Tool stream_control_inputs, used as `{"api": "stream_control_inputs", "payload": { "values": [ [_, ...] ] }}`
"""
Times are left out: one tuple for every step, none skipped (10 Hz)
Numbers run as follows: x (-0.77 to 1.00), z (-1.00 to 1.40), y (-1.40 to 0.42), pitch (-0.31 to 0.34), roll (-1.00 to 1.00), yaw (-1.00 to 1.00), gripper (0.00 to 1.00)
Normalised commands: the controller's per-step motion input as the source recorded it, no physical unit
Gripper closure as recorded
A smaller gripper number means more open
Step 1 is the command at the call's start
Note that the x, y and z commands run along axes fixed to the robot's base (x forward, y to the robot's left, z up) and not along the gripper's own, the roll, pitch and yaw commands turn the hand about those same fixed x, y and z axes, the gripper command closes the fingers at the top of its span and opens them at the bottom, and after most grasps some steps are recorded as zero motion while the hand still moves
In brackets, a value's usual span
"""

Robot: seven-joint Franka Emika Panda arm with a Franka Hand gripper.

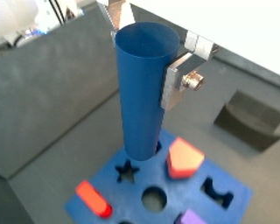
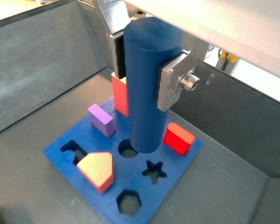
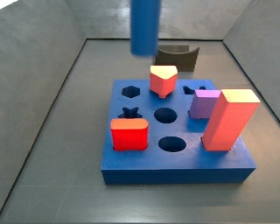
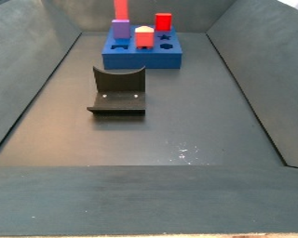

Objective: Pick up the round object. Move up. Move to above the board. Insert the round object.
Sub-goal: Insert the round object.

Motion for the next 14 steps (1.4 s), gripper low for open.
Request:
{"api": "stream_control_inputs", "payload": {
  "values": [
    [0.5,-0.6,-0.28,0.021,0.19,0.0,1.0],
    [0.36,-0.24,-0.27,0.247,0.42,0.0,1.0],
    [0.37,-0.16,-0.2,0.294,0.4,0.0,1.0],
    [0.45,-0.2,-0.07,0.151,0.19,0.0,1.0],
    [0.46,-0.28,0.0,0.056,0.11,-0.05,1.0],
    [0.42,-0.33,0.0,0.02,0.07,-0.06,1.0],
    [0.39,-0.37,0.0,0.0,0.04,-0.07,1.0],
    [0.31,-0.44,0.0,-0.04,0.02,-0.05,1.0],
    [0.21,-0.49,-0.03,-0.101,0.03,-0.05,1.0],
    [0.19,-0.51,-0.04,-0.121,0.04,-0.05,1.0],
    [0.14,-0.49,-0.07,-0.123,0.07,-0.05,1.0],
    [0.02,-0.41,-0.03,-0.074,0.07,0.0,1.0],
    [0.0,-0.33,-0.03,-0.007,0.11,0.0,1.0],
    [0.0,-0.32,-0.04,0.0,0.14,0.0,1.0]
  ]
}}
